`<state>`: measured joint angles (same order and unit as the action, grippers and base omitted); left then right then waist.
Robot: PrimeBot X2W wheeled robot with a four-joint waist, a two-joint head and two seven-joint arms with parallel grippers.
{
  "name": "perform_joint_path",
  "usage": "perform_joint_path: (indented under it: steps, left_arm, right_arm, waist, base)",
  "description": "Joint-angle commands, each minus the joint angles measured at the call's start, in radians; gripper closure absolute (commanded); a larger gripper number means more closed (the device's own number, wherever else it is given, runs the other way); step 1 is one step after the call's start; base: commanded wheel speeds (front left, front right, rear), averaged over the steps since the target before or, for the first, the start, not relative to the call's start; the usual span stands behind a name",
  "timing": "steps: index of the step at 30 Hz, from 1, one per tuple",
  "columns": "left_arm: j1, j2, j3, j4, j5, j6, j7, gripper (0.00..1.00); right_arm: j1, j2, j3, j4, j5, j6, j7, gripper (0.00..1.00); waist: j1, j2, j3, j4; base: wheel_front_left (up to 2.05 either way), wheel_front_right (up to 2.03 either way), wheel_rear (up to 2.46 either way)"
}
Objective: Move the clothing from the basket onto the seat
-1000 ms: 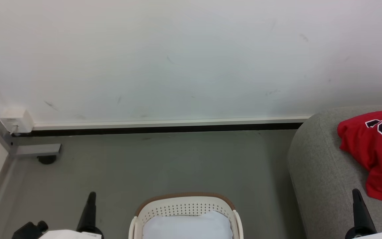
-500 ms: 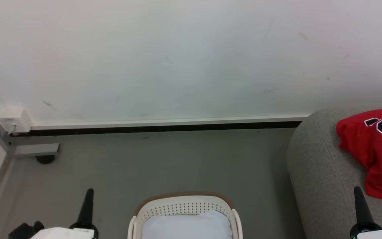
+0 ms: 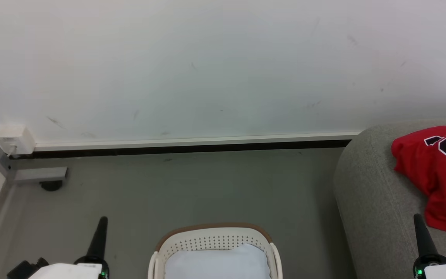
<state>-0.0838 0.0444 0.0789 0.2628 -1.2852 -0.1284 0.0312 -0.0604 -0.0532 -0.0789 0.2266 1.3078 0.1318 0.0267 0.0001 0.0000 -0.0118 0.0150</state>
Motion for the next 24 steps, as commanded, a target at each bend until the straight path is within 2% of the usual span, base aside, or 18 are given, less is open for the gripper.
perform_joint_path:
  steps: [1,24]
  left_arm:
    - [-0.017,0.008,0.005,-0.008,-0.03,-0.003,0.005,1.0]
    - [-0.024,0.009,0.025,-0.015,-0.204,-0.003,0.053,1.0]
  right_arm:
    - [-0.02,-0.003,-0.007,-0.001,0.021,-0.001,0.006,1.0]
    - [-0.041,-0.002,-0.022,0.011,0.189,-0.002,0.054,1.0]
  waist:
    - [-0.0001,0.0,0.0,0.0]
    - [-0.0001,0.0,0.008,-0.008]
  base:
    - [0.0,0.0,0.0]
    - [0.0,0.0,0.0]
